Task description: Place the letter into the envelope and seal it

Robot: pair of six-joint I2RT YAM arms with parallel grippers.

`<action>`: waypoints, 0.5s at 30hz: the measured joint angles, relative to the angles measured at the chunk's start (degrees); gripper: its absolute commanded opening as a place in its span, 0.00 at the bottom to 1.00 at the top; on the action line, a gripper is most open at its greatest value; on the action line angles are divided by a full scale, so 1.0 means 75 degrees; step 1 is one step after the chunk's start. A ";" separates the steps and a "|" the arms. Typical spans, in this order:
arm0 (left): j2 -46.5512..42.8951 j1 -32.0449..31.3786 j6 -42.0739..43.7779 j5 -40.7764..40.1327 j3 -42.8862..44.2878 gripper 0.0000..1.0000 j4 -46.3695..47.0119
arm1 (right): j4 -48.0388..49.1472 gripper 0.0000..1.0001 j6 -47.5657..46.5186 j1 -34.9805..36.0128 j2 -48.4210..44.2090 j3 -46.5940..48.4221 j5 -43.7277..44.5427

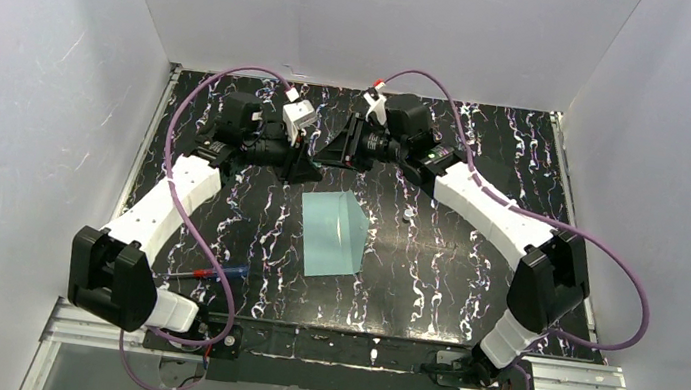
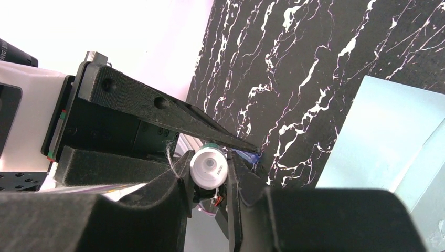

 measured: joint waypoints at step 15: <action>0.0082 0.0000 -0.0023 -0.0423 0.0475 0.46 -0.0370 | -0.0015 0.01 0.0038 -0.0032 0.0268 0.0414 -0.0321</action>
